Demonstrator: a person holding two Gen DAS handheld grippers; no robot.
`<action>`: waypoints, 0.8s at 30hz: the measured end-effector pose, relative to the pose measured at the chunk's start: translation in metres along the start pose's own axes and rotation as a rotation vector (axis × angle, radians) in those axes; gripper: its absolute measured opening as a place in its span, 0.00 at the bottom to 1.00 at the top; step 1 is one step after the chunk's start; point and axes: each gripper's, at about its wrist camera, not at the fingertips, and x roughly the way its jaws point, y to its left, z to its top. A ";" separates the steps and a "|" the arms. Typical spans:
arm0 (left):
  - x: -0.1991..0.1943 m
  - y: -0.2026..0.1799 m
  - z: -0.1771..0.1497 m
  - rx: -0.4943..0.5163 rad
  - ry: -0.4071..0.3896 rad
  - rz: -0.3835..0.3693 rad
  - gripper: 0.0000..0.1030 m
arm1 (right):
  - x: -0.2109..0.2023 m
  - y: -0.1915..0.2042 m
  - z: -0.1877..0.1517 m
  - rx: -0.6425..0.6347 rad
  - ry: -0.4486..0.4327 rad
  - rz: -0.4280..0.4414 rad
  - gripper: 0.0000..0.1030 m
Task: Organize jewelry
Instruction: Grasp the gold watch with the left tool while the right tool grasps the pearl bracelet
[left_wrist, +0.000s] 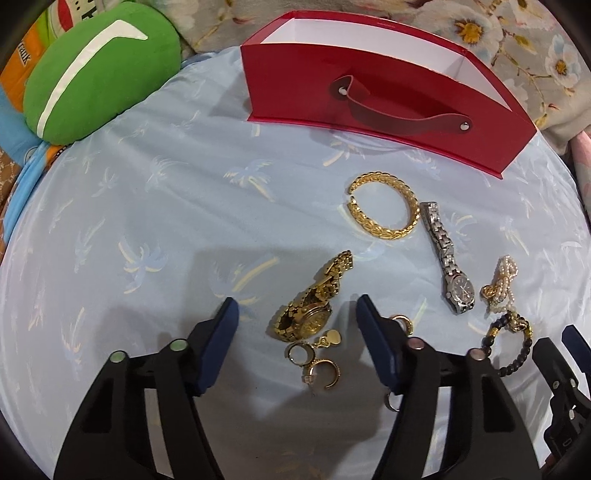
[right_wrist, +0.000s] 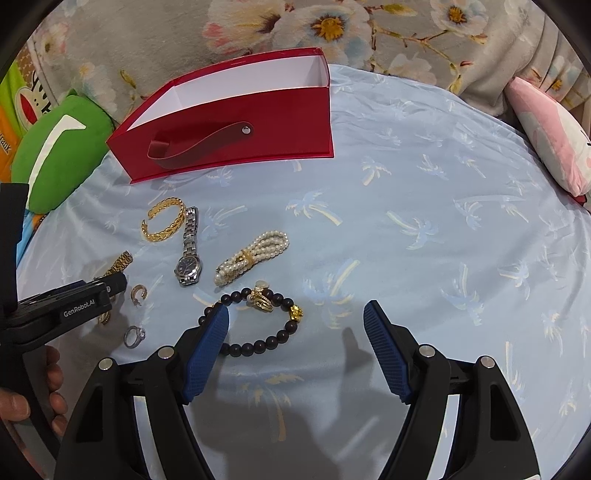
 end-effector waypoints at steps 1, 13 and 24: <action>-0.001 -0.001 0.000 0.003 -0.004 -0.004 0.49 | 0.000 0.000 0.000 -0.001 0.001 0.001 0.71; -0.021 0.000 0.007 -0.007 -0.058 -0.078 0.14 | 0.009 0.016 0.025 -0.001 -0.004 0.047 0.71; -0.029 0.000 0.015 0.004 -0.088 -0.046 0.14 | 0.051 0.029 0.035 0.043 0.098 0.062 0.42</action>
